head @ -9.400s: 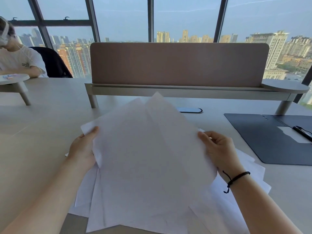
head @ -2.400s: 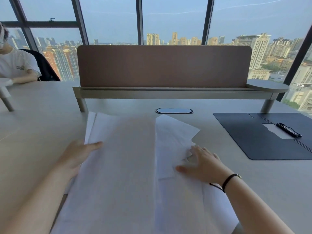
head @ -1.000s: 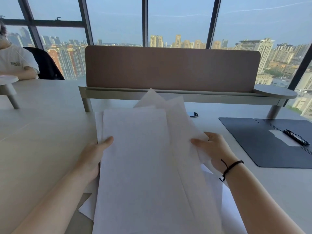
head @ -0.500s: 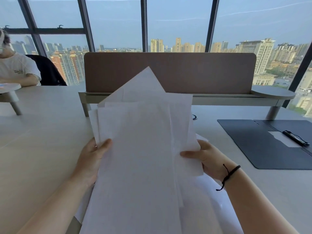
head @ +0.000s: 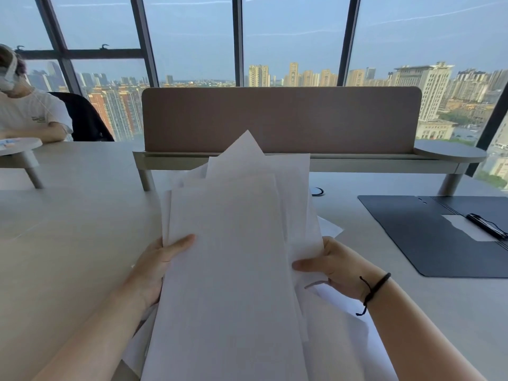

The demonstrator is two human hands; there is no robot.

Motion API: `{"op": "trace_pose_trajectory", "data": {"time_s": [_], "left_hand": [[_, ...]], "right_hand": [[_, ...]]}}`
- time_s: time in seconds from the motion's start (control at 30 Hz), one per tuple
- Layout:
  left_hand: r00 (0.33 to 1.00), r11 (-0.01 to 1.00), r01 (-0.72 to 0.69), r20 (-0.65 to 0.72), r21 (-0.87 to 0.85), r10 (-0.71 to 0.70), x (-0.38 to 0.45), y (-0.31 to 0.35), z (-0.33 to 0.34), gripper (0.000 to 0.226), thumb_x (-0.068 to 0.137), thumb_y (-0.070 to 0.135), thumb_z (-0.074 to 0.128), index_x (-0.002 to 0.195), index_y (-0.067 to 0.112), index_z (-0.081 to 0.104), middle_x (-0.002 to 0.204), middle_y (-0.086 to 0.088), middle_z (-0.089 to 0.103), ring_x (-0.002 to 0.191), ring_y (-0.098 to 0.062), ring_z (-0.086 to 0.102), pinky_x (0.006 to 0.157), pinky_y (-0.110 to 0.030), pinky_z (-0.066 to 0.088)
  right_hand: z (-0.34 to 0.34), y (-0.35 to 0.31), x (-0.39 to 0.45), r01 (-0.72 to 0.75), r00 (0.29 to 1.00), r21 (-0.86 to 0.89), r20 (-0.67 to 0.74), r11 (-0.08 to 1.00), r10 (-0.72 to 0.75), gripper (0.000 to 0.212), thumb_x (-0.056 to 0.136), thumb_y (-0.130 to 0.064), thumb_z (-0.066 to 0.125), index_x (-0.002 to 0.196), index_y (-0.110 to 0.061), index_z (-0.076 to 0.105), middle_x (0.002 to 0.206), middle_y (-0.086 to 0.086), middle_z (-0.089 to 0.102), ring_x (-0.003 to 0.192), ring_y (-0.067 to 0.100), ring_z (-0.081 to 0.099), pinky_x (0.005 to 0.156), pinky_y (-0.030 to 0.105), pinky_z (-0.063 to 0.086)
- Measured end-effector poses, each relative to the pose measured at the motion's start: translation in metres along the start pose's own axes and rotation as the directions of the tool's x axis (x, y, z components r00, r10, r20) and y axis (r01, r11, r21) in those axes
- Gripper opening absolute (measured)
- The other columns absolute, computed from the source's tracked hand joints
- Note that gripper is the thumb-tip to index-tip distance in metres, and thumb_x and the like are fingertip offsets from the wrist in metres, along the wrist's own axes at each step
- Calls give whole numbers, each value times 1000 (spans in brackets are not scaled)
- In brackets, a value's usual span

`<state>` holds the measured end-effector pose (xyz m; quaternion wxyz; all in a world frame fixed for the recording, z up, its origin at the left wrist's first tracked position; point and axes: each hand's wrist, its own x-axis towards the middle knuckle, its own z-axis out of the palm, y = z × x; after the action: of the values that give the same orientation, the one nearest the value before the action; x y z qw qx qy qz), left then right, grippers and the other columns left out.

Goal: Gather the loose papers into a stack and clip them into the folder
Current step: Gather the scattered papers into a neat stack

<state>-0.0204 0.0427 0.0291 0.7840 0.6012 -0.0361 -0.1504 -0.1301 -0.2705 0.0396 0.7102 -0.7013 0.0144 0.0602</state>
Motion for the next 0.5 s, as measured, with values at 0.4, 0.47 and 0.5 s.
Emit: {"op": "trace_pose_trajectory", "data": {"time_s": [0.4, 0.47, 0.5], "left_hand": [[986, 985, -159, -59, -62, 156, 9, 10, -21, 60, 53, 28, 91, 107, 9, 76, 104, -18, 77, 79, -30, 77, 65, -40, 62], [981, 976, -187, -68, -110, 181, 8, 15, -22, 37, 80, 10, 72, 116, 8, 71, 104, -12, 77, 78, -27, 77, 65, -39, 63], [979, 974, -199, -69, -112, 192, 8, 16, -22, 34, 86, 5, 64, 120, 8, 69, 101, -9, 78, 78, -25, 77, 65, -39, 63]], "right_hand": [[-3, 2, -4, -125, 972, -342, 146, 931, 184, 24, 76, -3, 81, 100, -4, 76, 94, 16, 75, 76, 21, 74, 71, 32, 59], [-3, 2, -4, -116, 977, -418, 114, 901, 179, 7, 83, -7, 78, 86, -1, 77, 80, 8, 76, 69, 18, 72, 65, 28, 57], [-4, 1, -4, -108, 984, -433, 81, 895, 158, 8, 85, -9, 76, 80, -2, 76, 76, 7, 75, 65, 17, 70, 62, 26, 55]]}}
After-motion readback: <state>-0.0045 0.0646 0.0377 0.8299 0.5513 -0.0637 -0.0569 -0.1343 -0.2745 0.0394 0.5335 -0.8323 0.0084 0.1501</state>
